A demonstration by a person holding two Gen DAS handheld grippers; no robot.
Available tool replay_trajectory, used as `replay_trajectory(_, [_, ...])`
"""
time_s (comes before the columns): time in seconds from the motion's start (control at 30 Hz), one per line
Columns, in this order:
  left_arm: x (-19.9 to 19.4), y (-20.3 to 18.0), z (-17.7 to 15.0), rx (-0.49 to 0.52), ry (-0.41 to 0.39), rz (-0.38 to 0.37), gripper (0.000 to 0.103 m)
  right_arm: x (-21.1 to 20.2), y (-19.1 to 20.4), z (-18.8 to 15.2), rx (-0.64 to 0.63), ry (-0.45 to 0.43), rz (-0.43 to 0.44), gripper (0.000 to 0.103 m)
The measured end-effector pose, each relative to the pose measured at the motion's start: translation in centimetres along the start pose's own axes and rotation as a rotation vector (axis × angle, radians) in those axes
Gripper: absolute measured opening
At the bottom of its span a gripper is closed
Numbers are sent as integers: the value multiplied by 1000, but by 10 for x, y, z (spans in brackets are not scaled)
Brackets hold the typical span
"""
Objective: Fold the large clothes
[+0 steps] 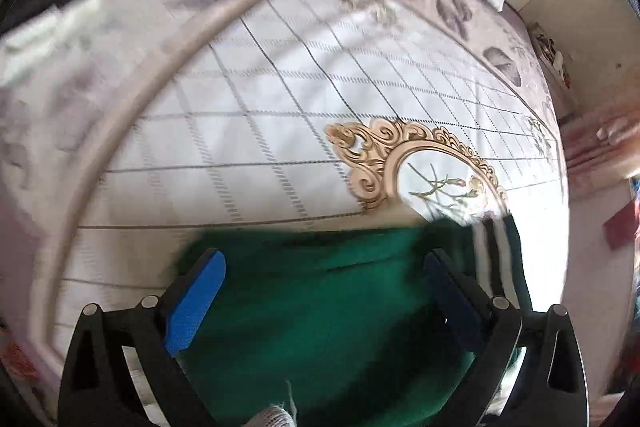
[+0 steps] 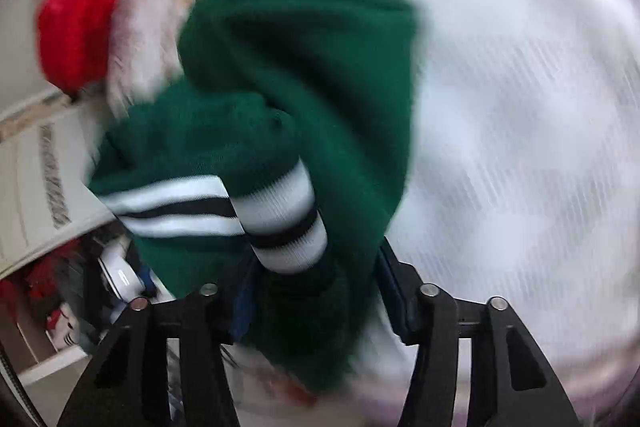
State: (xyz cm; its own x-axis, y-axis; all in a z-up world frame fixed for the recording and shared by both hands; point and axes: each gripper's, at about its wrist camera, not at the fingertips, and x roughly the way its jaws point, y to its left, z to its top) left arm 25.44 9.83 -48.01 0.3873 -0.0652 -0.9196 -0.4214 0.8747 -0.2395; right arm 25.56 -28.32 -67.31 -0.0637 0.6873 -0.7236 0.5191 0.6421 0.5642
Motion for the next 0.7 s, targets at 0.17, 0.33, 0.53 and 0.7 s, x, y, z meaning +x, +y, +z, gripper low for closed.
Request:
replay_trajectory(0.17, [-26,17,-50,75,-81,154,103,-41,0,-48,-217,-57,-279,80])
replay_trajectory(0.33, [11,27,-90,19,81,140,103,-83,56,-40,-442,-124,-262,80])
replay_trajectory(0.53, [37,6,-104,39,116,163,103,-49,141,11,-622,-119,-285,80])
replay_trajectory(0.7, [45,9,-100,21,116,174,103,-12,182,39,-670,-26,-261,80])
